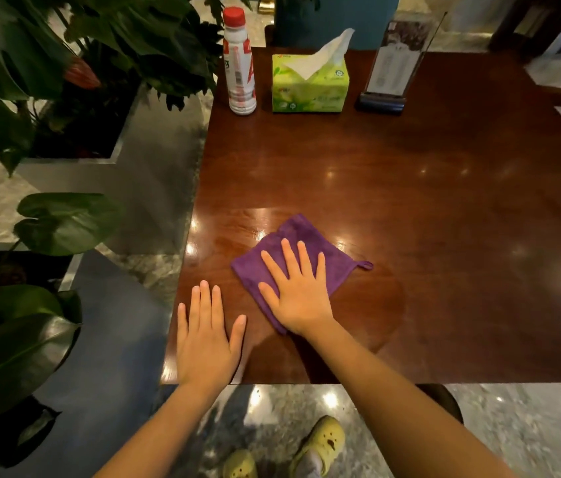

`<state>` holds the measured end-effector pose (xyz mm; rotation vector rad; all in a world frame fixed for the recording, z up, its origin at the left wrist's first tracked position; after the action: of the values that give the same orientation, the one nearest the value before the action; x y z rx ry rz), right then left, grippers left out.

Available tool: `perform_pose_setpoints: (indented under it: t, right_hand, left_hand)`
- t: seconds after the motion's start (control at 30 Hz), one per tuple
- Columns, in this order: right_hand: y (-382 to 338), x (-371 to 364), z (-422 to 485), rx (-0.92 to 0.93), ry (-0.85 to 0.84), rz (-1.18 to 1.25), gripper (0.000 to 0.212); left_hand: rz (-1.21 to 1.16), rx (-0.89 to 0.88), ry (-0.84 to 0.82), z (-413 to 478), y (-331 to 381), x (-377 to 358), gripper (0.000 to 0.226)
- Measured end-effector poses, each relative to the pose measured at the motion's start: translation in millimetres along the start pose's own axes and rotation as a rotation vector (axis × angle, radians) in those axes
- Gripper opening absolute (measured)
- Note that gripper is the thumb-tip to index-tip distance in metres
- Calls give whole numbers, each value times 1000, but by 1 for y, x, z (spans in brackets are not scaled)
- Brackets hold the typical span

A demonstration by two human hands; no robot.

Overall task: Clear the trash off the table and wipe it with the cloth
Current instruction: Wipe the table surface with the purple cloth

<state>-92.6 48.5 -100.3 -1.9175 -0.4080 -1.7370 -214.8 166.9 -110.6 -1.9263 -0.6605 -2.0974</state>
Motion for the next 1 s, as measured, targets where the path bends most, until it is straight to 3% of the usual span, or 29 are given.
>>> perform_pose_setpoints:
  t: [0.17, 0.3, 0.37, 0.43, 0.5, 0.57, 0.63, 0.83, 1.0]
  right_hand:
    - [-20, 1, -32, -60, 15, 28, 58]
    - [-16, 28, -37, -29, 27, 232, 58]
    - [-1, 40, -17, 9, 96, 221, 60]
    - [10, 49, 5, 102, 148, 84, 66]
    - [14, 48, 19, 201, 71, -22, 65]
    - [14, 45, 24, 263, -16, -84, 61]
    - [17, 51, 28, 283, -33, -79, 49]
    - [57, 109, 39, 98, -63, 427, 20]
    - [91, 170, 38, 92, 133, 373, 19]
  left_hand:
    - [-109, 27, -26, 4, 1, 8, 92]
    - [-329, 122, 40, 17, 9, 28, 83]
    - [-370, 100, 60, 28, 16, 35, 72]
    - [-324, 100, -45, 39, 20, 34, 61]
    - [-313, 158, -176, 50, 18, 31, 54]
    - [-389, 170, -255, 58, 18, 34, 31]
    - [-452, 112, -275, 63, 20, 42, 12]
    - [-756, -92, -161, 88, 55, 91, 27]
    - [-680, -312, 21, 119, 100, 135, 24]
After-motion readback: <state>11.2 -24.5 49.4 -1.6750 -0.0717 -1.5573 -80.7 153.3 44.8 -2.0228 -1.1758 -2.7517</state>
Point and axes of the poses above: each hand's wrist, its own z-axis towards the middle knuckle, its own x-axis out of the back of the hand, y = z × x, the point moved 4 cm from there along z, towards the middle knuckle, and after that the axes turned 7 degrees about y, right-handed, at the moved point
